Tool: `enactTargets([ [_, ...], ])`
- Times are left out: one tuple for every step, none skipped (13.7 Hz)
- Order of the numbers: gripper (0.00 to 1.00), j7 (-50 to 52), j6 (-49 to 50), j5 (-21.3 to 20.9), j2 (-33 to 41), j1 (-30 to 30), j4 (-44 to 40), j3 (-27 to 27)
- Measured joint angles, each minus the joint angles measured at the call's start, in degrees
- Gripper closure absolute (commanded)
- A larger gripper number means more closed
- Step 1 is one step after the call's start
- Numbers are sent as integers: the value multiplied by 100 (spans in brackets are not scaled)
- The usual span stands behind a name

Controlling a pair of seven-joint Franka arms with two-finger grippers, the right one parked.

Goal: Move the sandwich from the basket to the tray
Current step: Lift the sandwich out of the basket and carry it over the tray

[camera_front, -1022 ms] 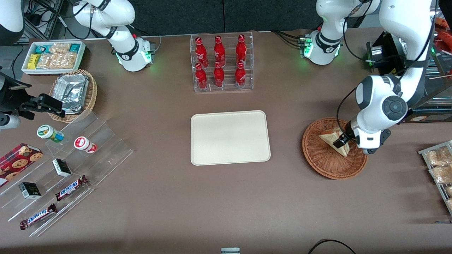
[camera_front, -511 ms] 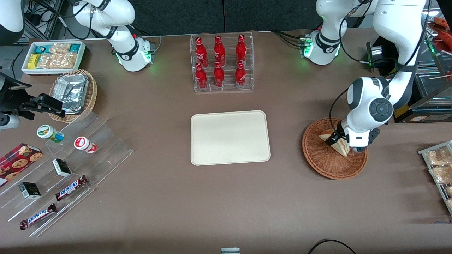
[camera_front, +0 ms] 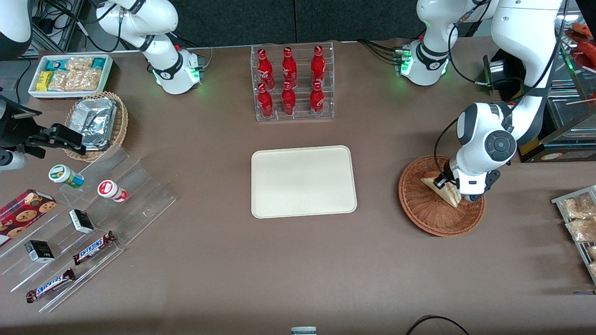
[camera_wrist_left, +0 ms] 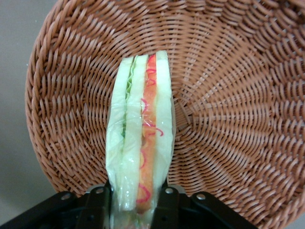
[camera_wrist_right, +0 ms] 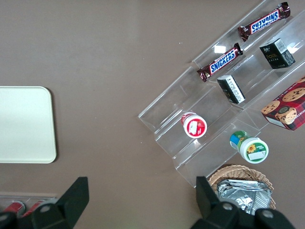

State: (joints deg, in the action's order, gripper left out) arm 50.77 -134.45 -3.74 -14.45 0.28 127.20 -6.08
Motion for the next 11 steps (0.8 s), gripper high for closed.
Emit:
enactTargets([
  [100, 0, 95, -27, 17, -13, -61, -7],
  [100, -4, 316, -72, 49, -76, -180, -16],
  [100, -3, 645, -131, 90, -216, -363, -22],
  [100, 7, 1006, -184, 136, -408, -583, -29],
  [100, 28, 1327, -212, 176, -613, -806, -37],
  [100, 45, 1579, -223, 206, -821, -1027, -45],
  [100, 57, 1779, -227, 218, -1021, -1248, -53],
  [100, 68, 1945, -228, 219, -1218, -1456, -58],
  [100, 80, 2043, -228, 215, -1405, -1623, -63],
  [100, 91, 2078, -227, 201, -1598, -1761, -68],
  [100, 103, 2086, -226, 165, -1798, -1871, -72],
])
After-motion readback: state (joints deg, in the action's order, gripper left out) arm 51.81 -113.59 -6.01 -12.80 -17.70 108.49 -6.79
